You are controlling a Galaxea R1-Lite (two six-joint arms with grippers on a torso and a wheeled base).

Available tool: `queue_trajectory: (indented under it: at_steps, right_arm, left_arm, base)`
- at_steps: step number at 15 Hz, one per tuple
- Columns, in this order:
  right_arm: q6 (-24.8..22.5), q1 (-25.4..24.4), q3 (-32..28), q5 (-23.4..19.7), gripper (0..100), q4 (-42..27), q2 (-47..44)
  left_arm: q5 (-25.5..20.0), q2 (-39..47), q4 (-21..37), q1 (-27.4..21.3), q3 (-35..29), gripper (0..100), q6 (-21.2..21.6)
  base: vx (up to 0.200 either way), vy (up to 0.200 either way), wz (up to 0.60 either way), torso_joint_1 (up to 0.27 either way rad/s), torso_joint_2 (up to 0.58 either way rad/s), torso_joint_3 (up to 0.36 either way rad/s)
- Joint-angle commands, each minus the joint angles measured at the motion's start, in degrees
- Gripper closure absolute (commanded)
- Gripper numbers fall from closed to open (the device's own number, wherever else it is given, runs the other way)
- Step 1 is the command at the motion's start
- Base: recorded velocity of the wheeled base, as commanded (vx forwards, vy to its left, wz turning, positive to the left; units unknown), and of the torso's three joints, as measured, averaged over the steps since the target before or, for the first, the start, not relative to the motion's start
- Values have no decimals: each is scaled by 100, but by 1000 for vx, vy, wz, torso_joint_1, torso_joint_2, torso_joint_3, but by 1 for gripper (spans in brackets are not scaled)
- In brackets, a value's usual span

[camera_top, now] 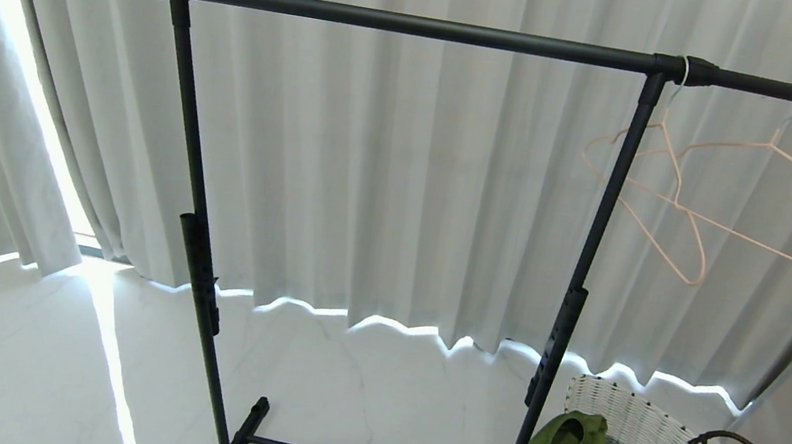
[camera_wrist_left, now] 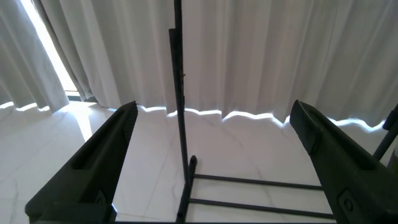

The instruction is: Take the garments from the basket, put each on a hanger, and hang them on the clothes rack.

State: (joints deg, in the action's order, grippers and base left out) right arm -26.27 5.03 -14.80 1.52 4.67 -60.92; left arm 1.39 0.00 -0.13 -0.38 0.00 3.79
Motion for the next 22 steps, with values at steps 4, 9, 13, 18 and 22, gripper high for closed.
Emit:
queue_trajectory:
  at_steps: [4,9,13,18,22]
  right_arm:
    - [-1,33,126,-3,0,263,-412]
    - [-1,77,162,-3,0,271,-500]
    - [-141,138,135,-21,0,711,-1010]
    - [-1064,156,126,-12,0,2161,-3067]
    - [-1346,156,74,155,0,3532,-4526]
  left_arm:
    - [2,0,-4,-6,0,0,-1]
    - [2,0,-4,3,0,0,-1]
    - [2,0,-4,3,0,0,-1]
    - [2,0,-4,3,0,0,-1]
    - [2,0,-4,3,0,0,-1]
  base:
    - [0,0,0,-43,114,69]
    - [0,0,0,-124,383,250]
    - [0,0,0,-17,58,38]
    - [0,0,0,0,0,0]
    - [0,0,0,0,0,0]
